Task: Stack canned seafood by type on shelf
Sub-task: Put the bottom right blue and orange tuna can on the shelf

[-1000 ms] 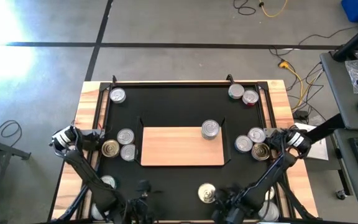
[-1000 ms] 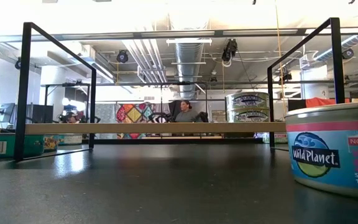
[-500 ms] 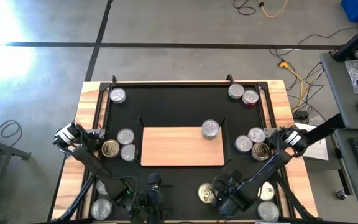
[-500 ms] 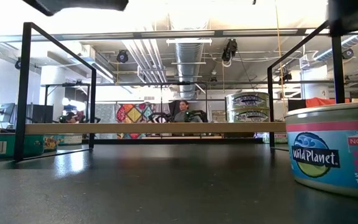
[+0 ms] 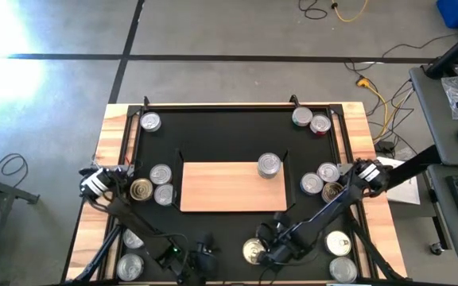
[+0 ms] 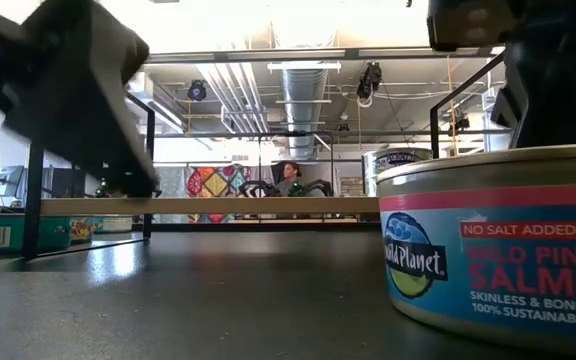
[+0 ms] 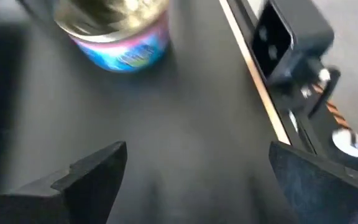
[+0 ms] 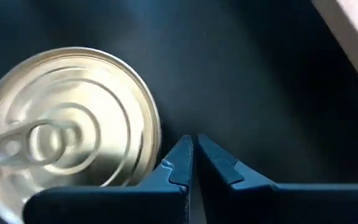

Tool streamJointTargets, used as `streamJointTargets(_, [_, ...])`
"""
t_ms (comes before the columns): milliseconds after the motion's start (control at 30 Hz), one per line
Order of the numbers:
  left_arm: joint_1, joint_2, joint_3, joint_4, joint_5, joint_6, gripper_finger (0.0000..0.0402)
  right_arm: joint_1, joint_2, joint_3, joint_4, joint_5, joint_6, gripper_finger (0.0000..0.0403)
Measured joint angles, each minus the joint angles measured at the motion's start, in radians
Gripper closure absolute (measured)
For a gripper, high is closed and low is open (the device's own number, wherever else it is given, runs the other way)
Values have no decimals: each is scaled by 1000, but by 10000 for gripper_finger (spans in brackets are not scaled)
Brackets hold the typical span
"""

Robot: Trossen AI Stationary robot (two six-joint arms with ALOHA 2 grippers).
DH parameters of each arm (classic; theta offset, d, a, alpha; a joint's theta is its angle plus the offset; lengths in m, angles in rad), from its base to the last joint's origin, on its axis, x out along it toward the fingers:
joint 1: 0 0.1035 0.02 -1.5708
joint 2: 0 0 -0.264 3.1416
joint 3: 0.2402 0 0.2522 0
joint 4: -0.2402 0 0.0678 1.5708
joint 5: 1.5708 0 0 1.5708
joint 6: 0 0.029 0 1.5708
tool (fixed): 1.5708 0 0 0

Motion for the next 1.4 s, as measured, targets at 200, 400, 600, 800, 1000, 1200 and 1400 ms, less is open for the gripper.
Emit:
streamJointTargets(200, [43,-21,-25,23,15,52,25,77,-10,44,-81,-84,79,390])
streamJointTargets(400, [109,-21,-40,69,91,150,25,143,29,43,-57,-98,218,390])
streamJointTargets(600, [143,-21,-39,177,100,278,25,133,61,43,65,-92,184,390])
streamJointTargets(800, [158,-21,-34,199,100,357,25,90,73,43,95,-83,138,390])
streamJointTargets(1000, [188,8,-34,204,126,338,25,54,73,43,81,-81,86,390])
streamJointTargets(1200, [194,13,-35,175,126,295,25,39,73,43,72,-61,75,390])
streamJointTargets(1400, [194,7,-35,137,126,232,26,34,74,42,55,-28,84,390])
